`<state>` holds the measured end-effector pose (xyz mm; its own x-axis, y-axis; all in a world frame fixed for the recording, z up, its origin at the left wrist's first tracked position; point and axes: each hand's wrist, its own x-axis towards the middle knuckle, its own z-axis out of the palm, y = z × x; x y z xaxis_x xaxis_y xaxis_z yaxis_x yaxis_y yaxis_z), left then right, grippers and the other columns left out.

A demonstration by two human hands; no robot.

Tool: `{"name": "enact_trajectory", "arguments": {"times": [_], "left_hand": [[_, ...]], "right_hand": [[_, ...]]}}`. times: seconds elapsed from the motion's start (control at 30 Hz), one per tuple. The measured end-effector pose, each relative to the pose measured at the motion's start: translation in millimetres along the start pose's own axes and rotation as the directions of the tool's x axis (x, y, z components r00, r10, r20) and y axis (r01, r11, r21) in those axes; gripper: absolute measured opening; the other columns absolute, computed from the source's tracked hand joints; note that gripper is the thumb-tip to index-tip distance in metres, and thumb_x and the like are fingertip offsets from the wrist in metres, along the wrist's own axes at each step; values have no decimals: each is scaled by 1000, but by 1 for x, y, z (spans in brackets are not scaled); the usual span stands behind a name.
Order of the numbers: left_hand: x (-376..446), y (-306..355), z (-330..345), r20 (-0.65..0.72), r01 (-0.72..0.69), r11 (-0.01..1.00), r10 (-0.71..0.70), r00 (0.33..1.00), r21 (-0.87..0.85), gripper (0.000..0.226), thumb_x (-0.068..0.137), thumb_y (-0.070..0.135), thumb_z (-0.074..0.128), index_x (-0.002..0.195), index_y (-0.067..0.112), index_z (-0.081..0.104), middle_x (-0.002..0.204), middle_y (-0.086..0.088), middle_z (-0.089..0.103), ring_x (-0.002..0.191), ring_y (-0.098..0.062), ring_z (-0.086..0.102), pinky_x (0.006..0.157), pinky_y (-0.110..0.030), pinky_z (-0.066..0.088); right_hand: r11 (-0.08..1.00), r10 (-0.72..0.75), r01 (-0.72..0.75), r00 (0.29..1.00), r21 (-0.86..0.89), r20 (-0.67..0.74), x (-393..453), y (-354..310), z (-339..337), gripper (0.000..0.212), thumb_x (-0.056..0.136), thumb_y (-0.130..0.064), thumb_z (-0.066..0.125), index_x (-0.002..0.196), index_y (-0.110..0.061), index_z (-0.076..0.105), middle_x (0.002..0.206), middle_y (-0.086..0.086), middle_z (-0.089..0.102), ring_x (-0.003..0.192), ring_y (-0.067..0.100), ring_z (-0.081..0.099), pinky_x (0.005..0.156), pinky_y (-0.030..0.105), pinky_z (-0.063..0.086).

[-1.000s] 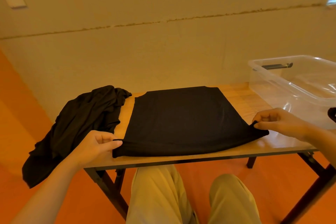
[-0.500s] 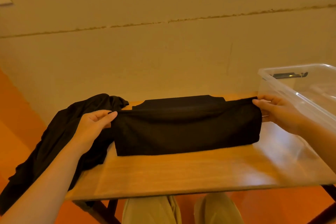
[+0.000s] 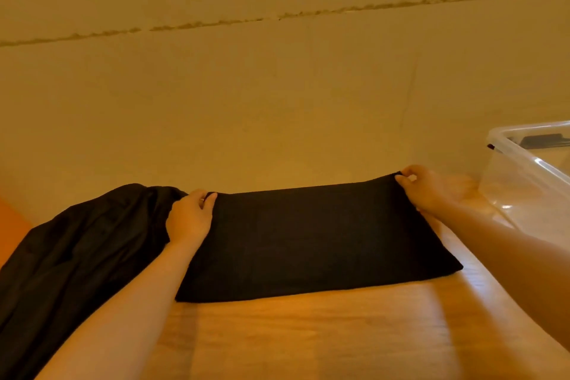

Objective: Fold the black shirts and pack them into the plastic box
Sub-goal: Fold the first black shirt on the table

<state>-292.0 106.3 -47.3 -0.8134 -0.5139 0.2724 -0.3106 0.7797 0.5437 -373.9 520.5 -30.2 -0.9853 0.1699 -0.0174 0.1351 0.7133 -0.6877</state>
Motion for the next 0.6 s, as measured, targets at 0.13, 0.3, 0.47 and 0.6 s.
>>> {"name": "enact_trajectory", "arguments": {"times": [0.13,0.3,0.47,0.6], "left_hand": [[-5,-2,11,-61,-174,975,183,981,141,38,95,33,56,125,10,57,116,-8,62,110,-29,55,87,-45,43],[-26,7,3,111,-464,864,451,886,193,53,95,50,46,136,17,48,140,-4,47,126,-26,47,102,-43,39],[-66,8,-1,422,-562,824,486,766,71,86,81,80,12,152,32,17,160,10,9,147,-9,3,117,-31,6],[-86,-1,-7,532,-507,847,358,767,161,96,71,85,-1,153,35,3,161,11,-4,146,-4,-9,119,-30,-3]], "right_hand": [[959,-146,115,984,-259,-100,4,0,4,37,98,-40,45,120,-11,51,78,5,59,67,18,55,59,31,41],[792,-500,456,866,-405,-4,-31,-3,8,36,97,-39,47,121,-13,56,111,5,60,94,23,59,75,33,49],[731,-497,573,819,-370,286,-70,-3,21,63,92,-59,33,146,-27,33,154,-5,29,141,14,28,117,36,22],[752,-387,527,840,-397,381,-88,15,23,106,63,-89,-12,150,-37,15,159,-12,7,146,6,1,120,36,0]]}}
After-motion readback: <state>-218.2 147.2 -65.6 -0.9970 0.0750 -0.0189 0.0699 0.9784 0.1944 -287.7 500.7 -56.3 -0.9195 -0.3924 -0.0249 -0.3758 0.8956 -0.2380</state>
